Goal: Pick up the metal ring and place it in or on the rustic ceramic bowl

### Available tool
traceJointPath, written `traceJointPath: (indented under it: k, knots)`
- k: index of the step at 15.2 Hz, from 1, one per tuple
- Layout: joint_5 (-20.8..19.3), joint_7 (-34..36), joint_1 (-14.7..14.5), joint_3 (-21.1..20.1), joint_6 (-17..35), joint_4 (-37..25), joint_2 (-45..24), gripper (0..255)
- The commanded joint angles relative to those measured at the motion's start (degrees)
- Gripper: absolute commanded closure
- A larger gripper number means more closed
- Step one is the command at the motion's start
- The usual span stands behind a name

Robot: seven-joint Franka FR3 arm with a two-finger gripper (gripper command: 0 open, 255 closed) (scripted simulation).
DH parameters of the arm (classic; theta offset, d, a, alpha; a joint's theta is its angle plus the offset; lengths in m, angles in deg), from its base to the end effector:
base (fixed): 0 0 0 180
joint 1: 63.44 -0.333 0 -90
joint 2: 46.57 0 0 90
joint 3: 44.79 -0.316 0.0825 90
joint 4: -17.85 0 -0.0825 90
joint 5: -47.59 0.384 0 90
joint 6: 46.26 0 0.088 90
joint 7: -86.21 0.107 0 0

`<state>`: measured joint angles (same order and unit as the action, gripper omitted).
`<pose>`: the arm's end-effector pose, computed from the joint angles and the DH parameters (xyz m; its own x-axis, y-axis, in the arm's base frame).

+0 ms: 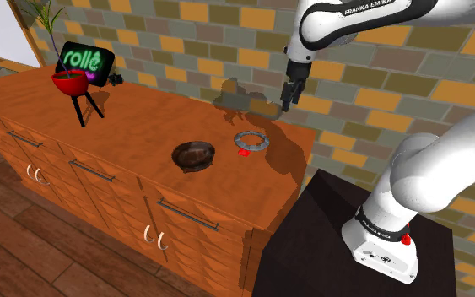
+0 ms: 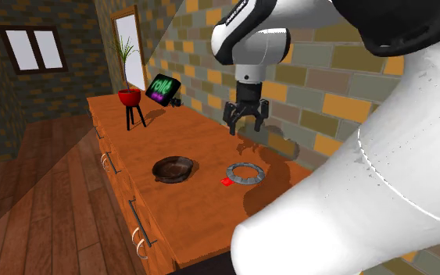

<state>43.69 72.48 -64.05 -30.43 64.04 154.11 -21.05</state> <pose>0.4016 -0.1095 0.4809 0.9988 0.0487 -0.0071 0.0483 -0.9977 -0.0467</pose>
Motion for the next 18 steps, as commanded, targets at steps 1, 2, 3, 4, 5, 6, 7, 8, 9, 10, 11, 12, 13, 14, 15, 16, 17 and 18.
traceJointPath:
  k: [1,2,3,4,5,6,7,8,9,10,11,12,13,14,15,16,17,18]
  knots:
    - [0.88,-2.62,-0.5,1.55,2.69,-1.26,-4.48,0]
    - [1.44,-3.97,-0.73,2.29,3.98,-1.87,-6.69,0]
    - [2.1,-5.37,-0.95,2.98,5.21,-2.55,-8.94,0]
    - [2.86,-6.81,-1.14,3.63,6.38,-3.32,-11.24,0]
    - [3.71,-8.28,-1.33,4.23,7.48,-4.17,-13.58,0]
    - [4.65,-9.8,-1.49,4.78,8.51,-5.09,-15.96,0]
    - [5.67,-11.34,-1.62,5.27,9.45,-6.1,-18.36,0]
    - [6.78,-12.91,-1.7,5.67,10.32,-7.18,-20.8,0]
    - [7.95,-14.5,-1.72,6.0,11.09,-8.35,-23.25,0]
    - [9.18,-16.09,-1.66,6.22,11.78,-9.59,-25.73,0]
    - [10.43,-17.67,-1.52,6.34,12.38,-10.92,-28.21,0]
    - [11.7,-19.22,-1.3,6.35,12.89,-12.32,-30.7,0]
    - [12.95,-20.73,-1.02,6.28,13.31,-13.8,-33.19,0]
    - [14.18,-22.19,-0.65,6.11,13.65,-15.35,-35.66,0]
    - [15.36,-23.58,-0.22,5.85,13.91,-16.98,-38.13,0]
    - [16.48,-24.89,0.25,5.54,14.1,-18.69,-40.59,0]
    - [17.52,-26.13,0.79,5.16,14.21,-20.47,-43.03,0]
    - [18.49,-27.27,1.35,4.72,14.26,-22.32,-45.46,0]
